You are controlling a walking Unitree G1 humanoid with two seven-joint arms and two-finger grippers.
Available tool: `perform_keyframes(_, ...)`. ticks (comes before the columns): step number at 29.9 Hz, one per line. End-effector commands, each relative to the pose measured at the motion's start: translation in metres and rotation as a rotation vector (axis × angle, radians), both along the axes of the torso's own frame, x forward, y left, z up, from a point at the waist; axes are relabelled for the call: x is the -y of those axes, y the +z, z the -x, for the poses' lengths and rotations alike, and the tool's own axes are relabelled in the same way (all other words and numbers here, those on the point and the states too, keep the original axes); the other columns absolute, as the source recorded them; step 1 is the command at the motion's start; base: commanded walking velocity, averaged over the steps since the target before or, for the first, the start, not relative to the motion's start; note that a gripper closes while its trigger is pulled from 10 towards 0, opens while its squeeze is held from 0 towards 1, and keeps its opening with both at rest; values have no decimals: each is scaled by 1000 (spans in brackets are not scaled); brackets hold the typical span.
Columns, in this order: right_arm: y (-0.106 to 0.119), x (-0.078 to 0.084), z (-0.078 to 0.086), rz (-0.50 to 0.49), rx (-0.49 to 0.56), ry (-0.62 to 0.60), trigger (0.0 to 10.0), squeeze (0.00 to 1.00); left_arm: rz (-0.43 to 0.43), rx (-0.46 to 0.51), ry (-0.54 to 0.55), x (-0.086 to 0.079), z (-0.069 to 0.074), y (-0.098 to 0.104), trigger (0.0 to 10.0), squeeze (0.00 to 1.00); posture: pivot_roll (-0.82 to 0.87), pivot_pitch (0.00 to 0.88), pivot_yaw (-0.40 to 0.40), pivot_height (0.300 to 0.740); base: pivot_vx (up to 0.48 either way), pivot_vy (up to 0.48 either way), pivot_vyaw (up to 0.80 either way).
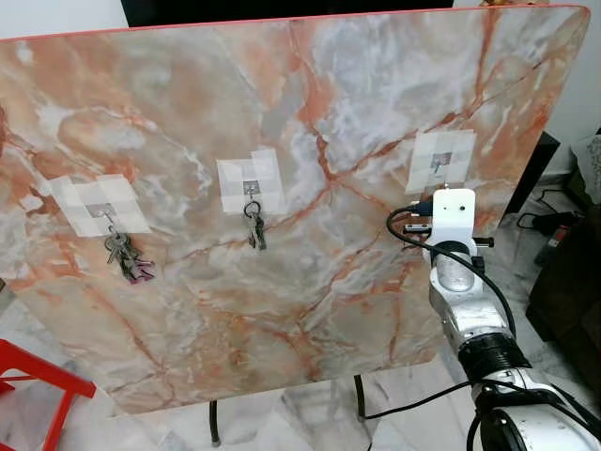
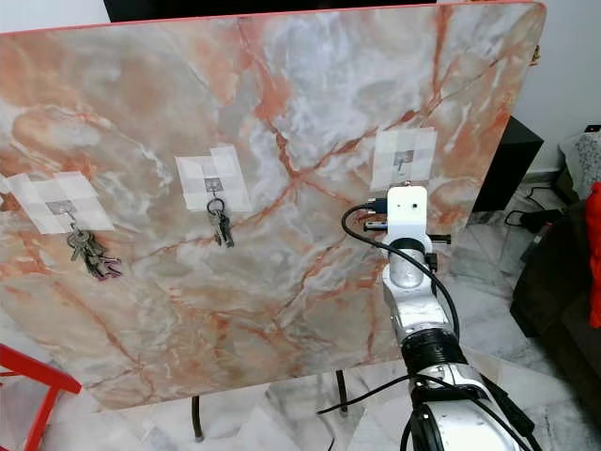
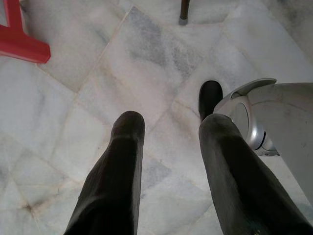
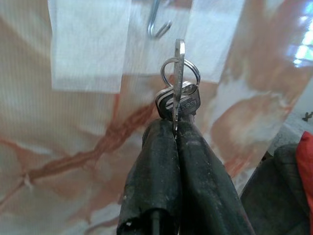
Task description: Hang keys on a hook
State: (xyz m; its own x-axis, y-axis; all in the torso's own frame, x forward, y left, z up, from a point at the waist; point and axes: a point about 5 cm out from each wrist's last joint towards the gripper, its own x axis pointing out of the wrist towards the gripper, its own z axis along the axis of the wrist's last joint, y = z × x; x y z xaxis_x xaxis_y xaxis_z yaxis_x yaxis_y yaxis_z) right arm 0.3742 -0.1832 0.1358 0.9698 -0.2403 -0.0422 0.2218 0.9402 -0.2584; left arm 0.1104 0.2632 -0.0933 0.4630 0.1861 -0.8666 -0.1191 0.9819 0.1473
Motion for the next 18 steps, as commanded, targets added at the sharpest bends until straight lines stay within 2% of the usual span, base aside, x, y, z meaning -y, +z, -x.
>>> perform_keyframes(1, 15, -3, -6, 15, 25, 29, 10000, 0, -2, -10, -2, -3, 1, 0, 10000, 0, 131, 0, 17, 740, 0, 0, 0)
perform_keyframes(8, 22, -2, -7, 21, 30, 43, 10000, 0, -2, -6, -3, -3, 0, 1, 10000, 0, 132, 0, 19, 740, 0, 0, 0)
perform_keyframes(13, 35, 0, -9, 79, 64, 67, 10000, 0, -2, -2, -3, -3, 0, 1, 10000, 0, 133, 0, 20, 740, 0, 0, 0)
perform_keyframes(18, 36, 3, -9, 84, 59, 62, 10000, 0, -2, -2, -4, -3, 0, 1, 10000, 0, 133, 0, 20, 740, 0, 0, 0)
